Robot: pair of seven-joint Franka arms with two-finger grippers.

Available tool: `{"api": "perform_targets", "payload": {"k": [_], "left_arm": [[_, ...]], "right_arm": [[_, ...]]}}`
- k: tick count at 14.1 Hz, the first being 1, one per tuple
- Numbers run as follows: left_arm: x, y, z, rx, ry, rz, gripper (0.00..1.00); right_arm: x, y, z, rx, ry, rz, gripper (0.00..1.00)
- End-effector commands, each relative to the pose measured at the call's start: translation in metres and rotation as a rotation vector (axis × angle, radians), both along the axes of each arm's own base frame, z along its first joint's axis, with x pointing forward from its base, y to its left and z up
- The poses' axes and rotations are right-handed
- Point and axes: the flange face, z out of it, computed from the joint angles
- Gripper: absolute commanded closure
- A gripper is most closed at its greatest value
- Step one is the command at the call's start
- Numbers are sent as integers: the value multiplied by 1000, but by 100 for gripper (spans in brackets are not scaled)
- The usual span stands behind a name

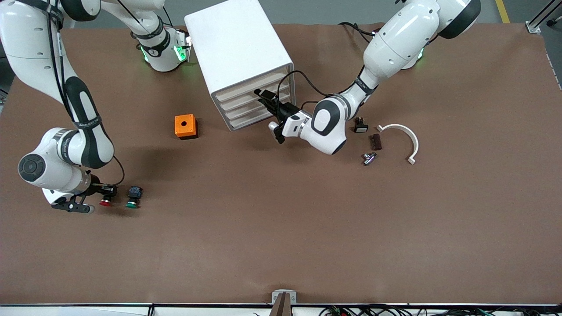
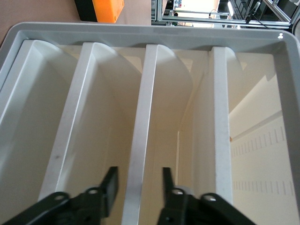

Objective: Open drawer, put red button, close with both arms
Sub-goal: 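Pull the drawer open with the left gripper while the right gripper grasps the red button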

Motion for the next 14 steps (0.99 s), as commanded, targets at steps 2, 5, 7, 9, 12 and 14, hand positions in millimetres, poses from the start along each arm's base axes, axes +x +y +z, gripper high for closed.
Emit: {"api": "perform_targets", "payload": {"k": [2, 5, 7, 9, 12, 14], "left_arm": [[-3, -9, 2, -8, -27, 24, 93], [5, -10, 5, -7, -23, 35, 100], [13, -5, 8, -2, -22, 49, 100], [26, 1, 14, 1, -19, 71, 100], [49, 18, 17, 12, -14, 107, 100], [61, 26, 19, 14, -16, 128, 100]], "right_arm": [[3, 5, 27, 23, 3, -2, 78], [2, 10, 44, 31, 20, -9, 78], [1, 17, 54, 36, 33, -1, 78], [-2, 24, 72, 45, 53, -6, 78], [-8, 55, 111, 52, 91, -67, 78], [-16, 82, 146, 56, 121, -95, 78]]}}
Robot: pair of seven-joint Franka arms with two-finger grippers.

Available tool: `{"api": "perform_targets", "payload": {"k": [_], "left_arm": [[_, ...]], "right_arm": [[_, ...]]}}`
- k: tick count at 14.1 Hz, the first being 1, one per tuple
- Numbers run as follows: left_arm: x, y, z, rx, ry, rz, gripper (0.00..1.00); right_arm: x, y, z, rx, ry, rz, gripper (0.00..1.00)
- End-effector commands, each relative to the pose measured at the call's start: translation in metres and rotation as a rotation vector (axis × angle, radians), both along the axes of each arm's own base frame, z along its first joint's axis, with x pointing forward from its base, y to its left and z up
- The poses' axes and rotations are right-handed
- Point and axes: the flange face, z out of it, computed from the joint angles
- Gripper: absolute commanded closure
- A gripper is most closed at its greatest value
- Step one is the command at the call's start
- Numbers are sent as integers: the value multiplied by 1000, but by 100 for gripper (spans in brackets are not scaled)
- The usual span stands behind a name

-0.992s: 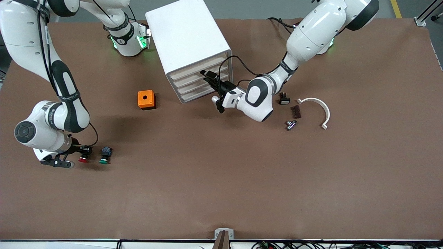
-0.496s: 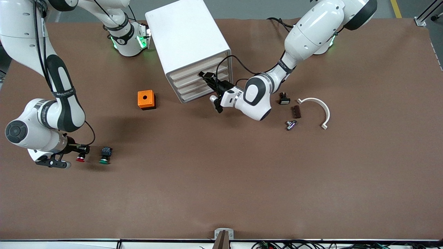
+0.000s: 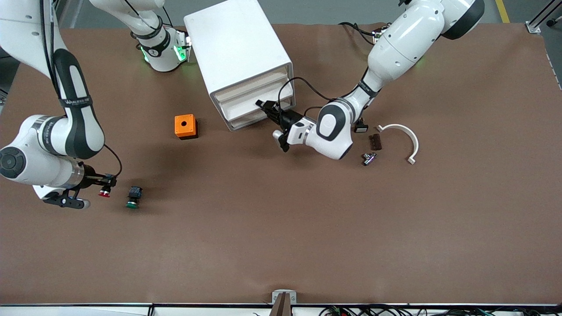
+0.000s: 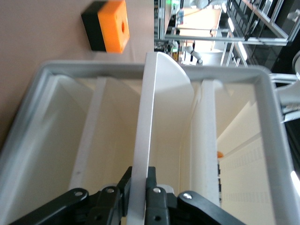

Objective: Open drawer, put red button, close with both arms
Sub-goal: 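Pull the drawer open with the left gripper while the right gripper grasps the red button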

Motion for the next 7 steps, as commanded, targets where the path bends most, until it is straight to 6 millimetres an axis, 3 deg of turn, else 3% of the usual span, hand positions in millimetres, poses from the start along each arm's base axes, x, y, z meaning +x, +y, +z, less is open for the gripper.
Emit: {"api": "perform_targets", "payload": {"k": [1, 7], "left_arm": [[29, 11, 15, 3, 8, 60, 100], [90, 60, 25, 55, -10, 140, 100]], "right_arm": [[-17, 41, 58, 6, 17, -63, 78], [-35, 173, 145, -76, 98, -283, 78]]}}
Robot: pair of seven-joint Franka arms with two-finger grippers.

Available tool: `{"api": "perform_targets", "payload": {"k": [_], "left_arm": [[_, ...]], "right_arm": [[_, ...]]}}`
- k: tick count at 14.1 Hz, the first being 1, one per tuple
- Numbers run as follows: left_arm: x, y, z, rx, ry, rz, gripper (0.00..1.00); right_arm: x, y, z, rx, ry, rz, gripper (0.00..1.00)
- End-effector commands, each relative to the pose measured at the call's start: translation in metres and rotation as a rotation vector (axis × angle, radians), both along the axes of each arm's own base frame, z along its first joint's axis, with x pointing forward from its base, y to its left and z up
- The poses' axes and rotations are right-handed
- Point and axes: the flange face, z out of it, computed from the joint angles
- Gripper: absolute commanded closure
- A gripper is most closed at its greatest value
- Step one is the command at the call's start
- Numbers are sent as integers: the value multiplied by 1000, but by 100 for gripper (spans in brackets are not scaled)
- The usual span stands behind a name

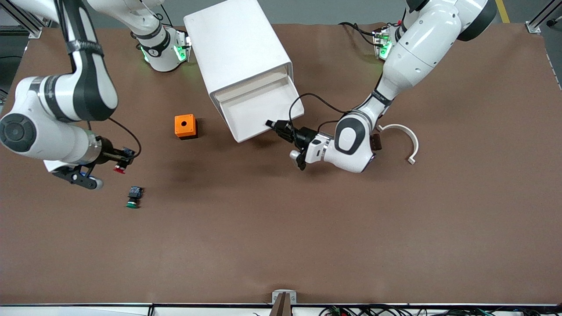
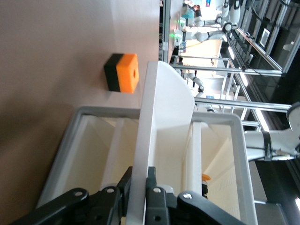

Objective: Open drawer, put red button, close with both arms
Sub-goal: 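Carry the red button with the right gripper over the open drawer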

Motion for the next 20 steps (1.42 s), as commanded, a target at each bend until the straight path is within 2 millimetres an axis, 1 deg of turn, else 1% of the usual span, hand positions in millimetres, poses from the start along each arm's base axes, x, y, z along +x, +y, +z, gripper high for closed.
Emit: {"api": "perform_targets", "payload": {"k": [1, 3, 5, 6, 9, 10, 11, 12, 13, 14, 15, 17, 18, 19, 20], "left_arm": [[32, 22, 16, 26, 12, 41, 100], [50, 39, 18, 43, -20, 49, 100], [52, 42, 17, 62, -4, 53, 100], [52, 43, 17, 67, 1, 55, 100], [52, 43, 19, 81, 20, 58, 100], [54, 44, 22, 91, 29, 62, 82], [55, 46, 23, 107, 28, 56, 55], [58, 48, 25, 136, 39, 51, 1], [62, 50, 29, 157, 54, 56, 0], [64, 52, 33, 181, 62, 53, 0], [70, 53, 45, 213, 67, 55, 0], [86, 66, 61, 320, 94, 61, 0], [93, 69, 76, 377, 81, 39, 0], [102, 77, 86, 428, 62, 27, 0], [112, 88, 94, 486, 38, 19, 0]], "right_arm": [[-8, 65, 25, -41, 13, -95, 78], [-20, 118, 31, -79, -9, -174, 78], [-34, 162, 31, -64, -3, -242, 78], [-38, 175, 32, -31, 13, -284, 78], [-50, 219, 44, 50, 26, -375, 78], [-54, 236, 45, 63, 9, -413, 77], [-61, 257, 41, 55, -3, -438, 77], [-67, 272, 39, 50, -13, -458, 77], [-70, 281, 37, 56, -20, -484, 77], [-78, 296, 34, 48, -19, -494, 77], [-86, 309, 30, 41, -19, -501, 77], [-99, 330, 25, 38, -28, -529, 77], [-104, 342, 16, 28, -27, -540, 78], [-106, 348, 12, 29, -33, -561, 77], [-107, 350, 1, 19, -32, -591, 77]]}}
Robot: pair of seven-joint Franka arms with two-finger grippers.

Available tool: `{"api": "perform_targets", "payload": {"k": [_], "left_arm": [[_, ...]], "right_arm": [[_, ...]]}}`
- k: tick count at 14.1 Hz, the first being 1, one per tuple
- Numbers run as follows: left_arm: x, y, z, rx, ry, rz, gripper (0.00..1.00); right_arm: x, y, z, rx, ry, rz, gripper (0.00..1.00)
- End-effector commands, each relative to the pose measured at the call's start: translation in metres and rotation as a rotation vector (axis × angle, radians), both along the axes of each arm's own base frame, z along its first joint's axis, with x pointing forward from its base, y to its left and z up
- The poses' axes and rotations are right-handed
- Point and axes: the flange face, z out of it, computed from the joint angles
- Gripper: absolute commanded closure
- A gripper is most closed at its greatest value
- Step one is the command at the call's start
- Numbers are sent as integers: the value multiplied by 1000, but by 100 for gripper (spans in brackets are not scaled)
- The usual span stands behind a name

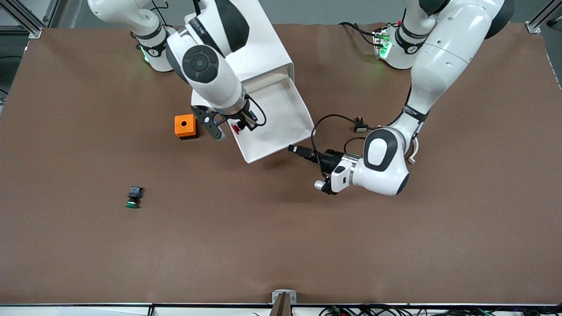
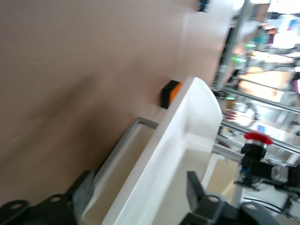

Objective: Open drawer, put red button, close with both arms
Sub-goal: 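Carry the red button with the right gripper over the open drawer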

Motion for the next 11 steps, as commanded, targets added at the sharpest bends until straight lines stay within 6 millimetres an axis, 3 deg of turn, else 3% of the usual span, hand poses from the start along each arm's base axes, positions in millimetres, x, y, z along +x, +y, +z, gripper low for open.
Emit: {"api": "perform_targets", "payload": {"k": [1, 3, 7, 11], "left_arm": [[22, 27, 30, 131, -54, -37, 0], [34, 48, 44, 253, -150, -81, 0], [45, 65, 63, 529, -317, -181, 0], [51, 73, 71, 710, -288, -49, 0]], "right_arm": [[-3, 10, -19, -3, 6, -76, 78], [-14, 24, -28, -4, -2, -113, 78], [-21, 41, -44, -6, -13, -131, 77], [-27, 50, -56, -21, -2, -127, 77]]}}
